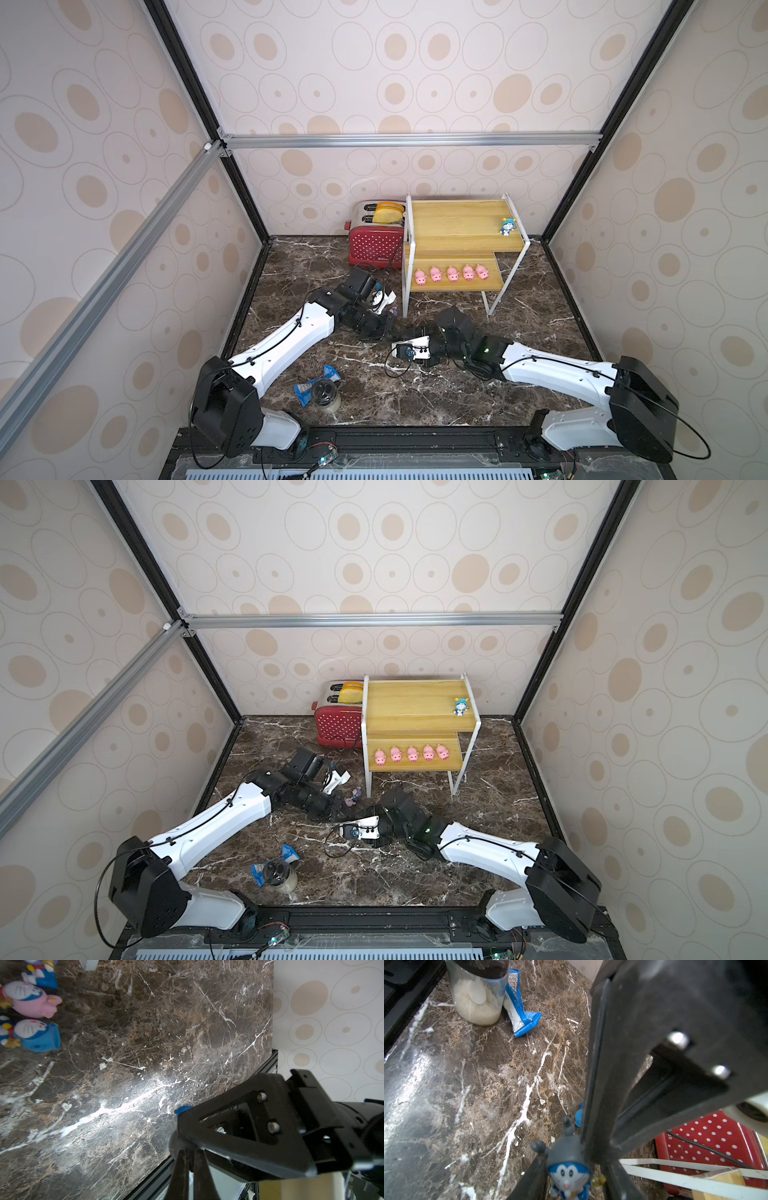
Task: Organize plastic toys on shelves
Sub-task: Place the plastic toy on the shelf.
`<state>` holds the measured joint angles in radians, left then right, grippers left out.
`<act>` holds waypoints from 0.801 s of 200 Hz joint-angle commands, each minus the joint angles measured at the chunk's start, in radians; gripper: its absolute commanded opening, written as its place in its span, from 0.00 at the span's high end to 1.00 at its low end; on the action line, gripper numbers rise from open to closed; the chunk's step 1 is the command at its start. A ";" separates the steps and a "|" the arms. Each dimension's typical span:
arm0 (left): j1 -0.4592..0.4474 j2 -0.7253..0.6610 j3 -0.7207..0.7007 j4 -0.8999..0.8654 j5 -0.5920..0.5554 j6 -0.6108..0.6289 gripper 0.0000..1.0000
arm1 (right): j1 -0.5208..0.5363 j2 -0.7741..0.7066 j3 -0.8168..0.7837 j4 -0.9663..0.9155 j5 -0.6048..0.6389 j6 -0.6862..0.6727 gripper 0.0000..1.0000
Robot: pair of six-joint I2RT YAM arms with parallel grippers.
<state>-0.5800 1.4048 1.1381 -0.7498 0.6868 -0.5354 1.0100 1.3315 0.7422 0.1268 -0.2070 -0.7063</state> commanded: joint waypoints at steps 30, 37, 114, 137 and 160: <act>-0.006 -0.016 0.034 0.002 0.002 0.008 1.00 | 0.008 0.006 0.031 -0.029 0.003 0.045 0.67; -0.006 -0.019 0.035 0.001 0.001 0.008 0.99 | 0.007 0.006 0.031 -0.029 0.003 0.054 0.68; 0.018 -0.128 0.076 0.007 -0.107 0.056 0.71 | 0.000 -0.045 -0.037 0.086 0.057 0.204 0.71; 0.035 -0.217 0.083 0.022 -0.220 0.101 0.66 | -0.019 -0.095 -0.035 0.089 0.078 0.254 0.71; 0.035 -0.336 0.038 0.091 -0.399 0.152 0.52 | -0.054 -0.168 -0.005 0.059 0.098 0.316 0.71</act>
<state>-0.5522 1.1767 1.1786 -0.7280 0.4885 -0.4675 0.9890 1.2423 0.7109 0.1715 -0.1440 -0.4873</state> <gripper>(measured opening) 0.410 0.331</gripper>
